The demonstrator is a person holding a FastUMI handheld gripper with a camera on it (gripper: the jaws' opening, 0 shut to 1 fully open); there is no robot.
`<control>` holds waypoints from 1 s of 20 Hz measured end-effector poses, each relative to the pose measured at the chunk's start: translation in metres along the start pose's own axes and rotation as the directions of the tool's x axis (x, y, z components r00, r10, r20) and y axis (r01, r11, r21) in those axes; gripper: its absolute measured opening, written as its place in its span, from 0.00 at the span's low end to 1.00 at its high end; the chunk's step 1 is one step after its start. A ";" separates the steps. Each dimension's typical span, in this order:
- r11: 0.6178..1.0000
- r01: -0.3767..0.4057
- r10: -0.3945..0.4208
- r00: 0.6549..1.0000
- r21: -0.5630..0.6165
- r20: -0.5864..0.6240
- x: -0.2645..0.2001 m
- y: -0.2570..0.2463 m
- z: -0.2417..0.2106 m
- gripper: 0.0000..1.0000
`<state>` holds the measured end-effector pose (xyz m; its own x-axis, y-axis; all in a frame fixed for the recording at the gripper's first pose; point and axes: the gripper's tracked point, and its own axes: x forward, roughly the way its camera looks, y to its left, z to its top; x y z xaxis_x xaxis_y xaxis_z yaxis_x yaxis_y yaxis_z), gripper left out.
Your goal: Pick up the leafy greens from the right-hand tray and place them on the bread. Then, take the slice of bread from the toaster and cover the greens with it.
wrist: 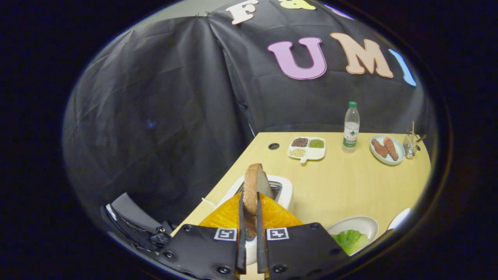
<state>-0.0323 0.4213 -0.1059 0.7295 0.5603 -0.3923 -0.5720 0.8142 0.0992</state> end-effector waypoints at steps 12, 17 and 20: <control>0.983 0.032 -0.059 0.988 0.183 0.144 -0.074 -0.083 0.067 0.14; 0.945 0.218 -0.242 0.968 0.245 0.071 -0.099 -0.172 0.019 0.14; 0.915 0.277 -0.295 0.955 0.292 0.018 -0.111 -0.205 -0.019 0.14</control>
<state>-0.0034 0.1894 -0.0999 0.8726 0.2977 -0.3873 -0.2121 0.9451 0.2487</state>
